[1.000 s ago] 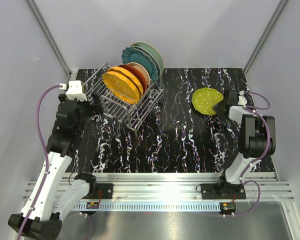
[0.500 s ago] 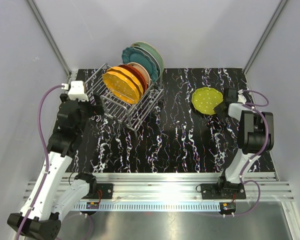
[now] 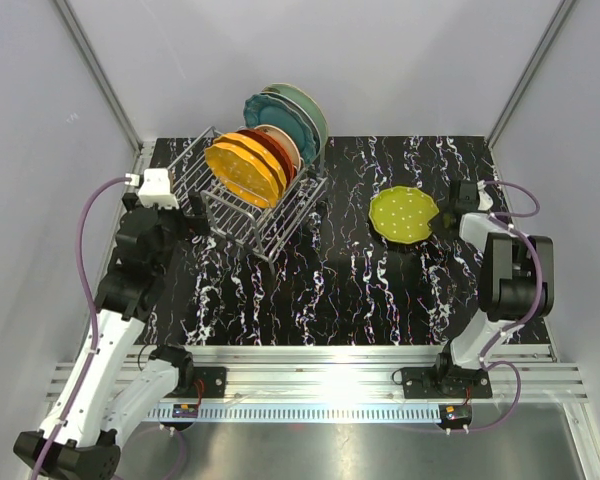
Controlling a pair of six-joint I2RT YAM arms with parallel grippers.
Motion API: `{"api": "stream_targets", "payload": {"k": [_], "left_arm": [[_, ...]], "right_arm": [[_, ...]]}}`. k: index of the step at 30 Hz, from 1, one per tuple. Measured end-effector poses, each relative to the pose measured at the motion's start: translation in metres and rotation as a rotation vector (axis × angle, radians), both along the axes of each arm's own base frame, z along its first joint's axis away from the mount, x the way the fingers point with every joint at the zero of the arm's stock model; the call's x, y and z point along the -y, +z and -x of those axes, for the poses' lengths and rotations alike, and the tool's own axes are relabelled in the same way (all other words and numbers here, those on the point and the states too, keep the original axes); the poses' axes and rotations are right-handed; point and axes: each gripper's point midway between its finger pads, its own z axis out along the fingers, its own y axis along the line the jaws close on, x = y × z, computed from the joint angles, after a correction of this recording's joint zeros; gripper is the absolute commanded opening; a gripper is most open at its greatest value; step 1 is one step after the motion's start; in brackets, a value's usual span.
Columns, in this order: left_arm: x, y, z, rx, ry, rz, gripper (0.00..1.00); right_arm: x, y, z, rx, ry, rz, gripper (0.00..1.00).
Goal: Load the plates into the dish rack
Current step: Grab a plate with the right arm, then pass the plate from the right arm to the left
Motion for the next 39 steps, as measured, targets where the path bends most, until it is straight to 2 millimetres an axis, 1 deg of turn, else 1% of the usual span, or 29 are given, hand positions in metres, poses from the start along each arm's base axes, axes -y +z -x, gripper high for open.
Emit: {"api": "stream_targets", "payload": {"k": [3, 7, 9, 12, 14, 19, 21, 22, 25, 27, 28, 30, 34, 37, 39], "left_arm": [[0.004, 0.004, 0.008, 0.019, -0.023, 0.026, 0.99], [0.012, 0.009, 0.019, 0.026, -0.058, 0.095, 0.99], [0.021, 0.009, 0.025, 0.005, -0.095, 0.139, 0.99], [0.037, 0.002, 0.033, -0.04, -0.164, 0.211, 0.99], [0.048, -0.012, 0.038, -0.081, -0.211, 0.261, 0.96], [0.08, -0.079, 0.067, -0.267, -0.315, 0.371, 0.95], [0.091, -0.096, 0.082, -0.322, -0.35, 0.388, 0.95], [0.097, -0.101, 0.09, -0.339, -0.373, 0.393, 0.95], [0.118, -0.099, 0.109, -0.353, -0.454, 0.422, 0.94], [0.134, -0.102, 0.117, -0.366, -0.496, 0.441, 0.94], [0.142, -0.107, 0.121, -0.385, -0.514, 0.444, 0.94], [0.159, -0.124, 0.13, -0.452, -0.539, 0.429, 0.94], [0.188, -0.155, 0.147, -0.558, -0.565, 0.375, 0.94], [0.205, -0.171, 0.156, -0.602, -0.573, 0.367, 0.94], [0.214, -0.18, 0.158, -0.62, -0.567, 0.384, 0.94]], "right_arm": [[-0.006, 0.008, 0.013, -0.001, 0.048, 0.015, 0.0], [-0.021, 0.021, 0.036, -0.006, 0.129, 0.025, 0.0], [-0.03, 0.026, 0.046, -0.002, 0.169, 0.029, 0.0], [-0.047, 0.034, 0.061, 0.01, 0.228, 0.031, 0.0], [-0.062, 0.037, 0.068, 0.012, 0.275, 0.031, 0.0], [-0.109, 0.042, 0.086, 0.029, 0.417, 0.004, 0.0], [-0.122, 0.041, 0.096, 0.031, 0.452, -0.017, 0.0], [-0.125, 0.041, 0.099, 0.032, 0.46, -0.021, 0.0], [-0.131, 0.038, 0.11, 0.028, 0.479, -0.028, 0.0], [-0.134, 0.033, 0.115, 0.014, 0.485, -0.032, 0.0], [-0.136, 0.031, 0.118, 0.007, 0.489, -0.035, 0.0], [-0.141, 0.028, 0.123, -0.003, 0.497, -0.042, 0.0], [-0.15, 0.031, 0.134, 0.005, 0.521, -0.057, 0.0], [-0.154, 0.036, 0.143, 0.024, 0.526, -0.084, 0.0], [-0.155, 0.038, 0.15, 0.037, 0.526, -0.107, 0.0]]}}
